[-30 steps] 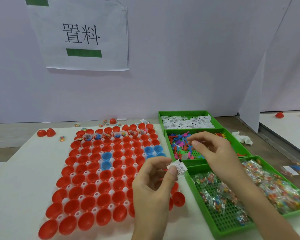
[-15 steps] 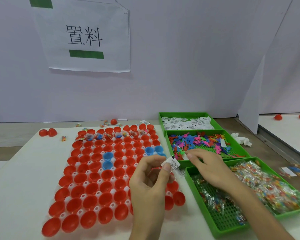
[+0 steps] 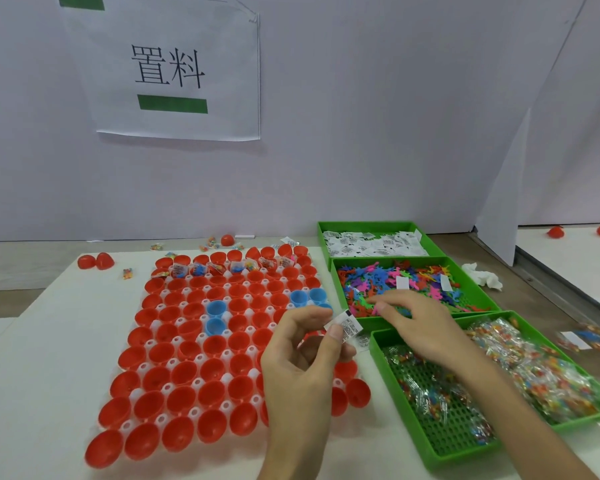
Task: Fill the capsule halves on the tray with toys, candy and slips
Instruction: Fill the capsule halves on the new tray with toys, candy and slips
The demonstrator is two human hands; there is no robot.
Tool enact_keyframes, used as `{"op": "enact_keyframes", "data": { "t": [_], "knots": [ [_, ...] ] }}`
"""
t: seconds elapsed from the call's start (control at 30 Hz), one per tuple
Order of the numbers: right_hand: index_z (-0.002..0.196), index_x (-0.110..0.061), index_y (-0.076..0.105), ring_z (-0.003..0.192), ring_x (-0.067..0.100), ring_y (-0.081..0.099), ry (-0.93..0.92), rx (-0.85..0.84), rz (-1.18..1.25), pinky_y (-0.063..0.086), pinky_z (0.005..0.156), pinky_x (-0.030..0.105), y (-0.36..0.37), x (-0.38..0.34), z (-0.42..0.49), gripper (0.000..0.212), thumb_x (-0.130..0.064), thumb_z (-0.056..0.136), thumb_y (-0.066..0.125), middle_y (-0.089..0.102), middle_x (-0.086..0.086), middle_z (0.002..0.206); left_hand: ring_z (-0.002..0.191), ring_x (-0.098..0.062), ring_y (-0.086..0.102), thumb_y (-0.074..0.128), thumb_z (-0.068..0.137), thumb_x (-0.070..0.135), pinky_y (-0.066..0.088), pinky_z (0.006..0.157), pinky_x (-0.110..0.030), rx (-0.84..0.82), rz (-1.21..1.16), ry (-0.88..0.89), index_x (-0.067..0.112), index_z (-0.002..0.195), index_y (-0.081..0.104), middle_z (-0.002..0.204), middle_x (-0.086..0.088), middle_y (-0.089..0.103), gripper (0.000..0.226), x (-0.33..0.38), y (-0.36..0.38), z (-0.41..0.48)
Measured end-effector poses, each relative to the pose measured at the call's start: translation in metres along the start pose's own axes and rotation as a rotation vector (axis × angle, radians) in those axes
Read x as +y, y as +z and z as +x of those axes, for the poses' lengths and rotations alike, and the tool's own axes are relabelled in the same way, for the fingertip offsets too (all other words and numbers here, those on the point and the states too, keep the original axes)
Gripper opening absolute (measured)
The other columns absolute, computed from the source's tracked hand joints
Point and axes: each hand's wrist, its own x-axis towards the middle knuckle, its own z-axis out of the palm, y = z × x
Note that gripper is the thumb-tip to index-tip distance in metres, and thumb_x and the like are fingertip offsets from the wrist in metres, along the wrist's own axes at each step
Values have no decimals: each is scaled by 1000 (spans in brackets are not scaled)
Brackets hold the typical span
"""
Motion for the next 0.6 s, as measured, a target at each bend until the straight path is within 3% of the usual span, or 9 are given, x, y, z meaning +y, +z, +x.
{"op": "enact_keyframes", "data": {
  "t": [0.1,0.2,0.27,0.33,0.4,0.43,0.5,0.53,0.6],
  "knots": [
    [125,-43,64,138,13,41,11,-112,-144,24,113,48,0,-2,5,36,-52,104,37,44,-17,149,65,-24,69,72,78,19,57,63,-25,0,9,7,26,85,70,84,-9,69,10,0,0,0],
    [129,-33,65,137,13,42,5,-92,-112,27,116,46,1,-1,6,35,-42,105,40,46,-14,150,64,-23,69,71,82,13,56,63,-25,-2,12,18,26,86,70,84,-9,69,13,-1,-2,1],
    [130,-21,65,132,14,49,1,-22,-61,32,114,35,2,2,5,34,-33,105,46,55,-7,144,64,-23,68,70,85,7,56,63,-25,-7,14,22,25,86,70,84,-9,69,18,-2,-3,2],
    [118,-10,71,118,20,61,28,62,-12,41,92,23,1,5,3,31,-27,104,50,63,-3,136,64,-22,68,69,86,5,55,63,-24,-12,3,18,23,87,70,84,-7,69,19,-3,-3,2],
    [115,-10,72,103,29,68,44,99,17,40,70,16,-3,7,1,31,-29,103,50,64,-5,134,65,-20,67,69,86,5,55,63,-23,-32,-8,10,22,89,70,86,-6,70,17,-4,-3,2],
    [120,-17,71,101,24,68,27,92,25,41,71,17,-4,6,0,30,-31,103,50,64,-7,134,66,-19,67,69,86,6,55,64,-23,-44,-8,12,22,90,69,86,-6,70,16,-4,-2,2],
    [126,-30,67,108,6,58,-33,11,-4,42,93,27,-3,4,-1,30,-37,103,49,62,-12,132,67,-17,67,69,86,8,55,64,-24,-58,-4,16,23,91,69,86,-4,70,15,-5,-2,2],
    [125,-34,67,114,5,53,-46,-34,-50,39,104,34,0,3,-1,30,-40,103,47,60,-15,132,67,-17,67,70,86,9,55,64,-24,-61,-3,17,23,91,69,86,-4,70,15,-5,-2,1],
    [122,-35,68,122,7,50,-33,-68,-128,32,110,42,3,2,-1,32,-43,104,42,56,-16,131,67,-17,67,70,86,10,55,64,-25,-60,2,13,24,91,70,85,-4,69,15,-6,-2,1]
  ]
}}
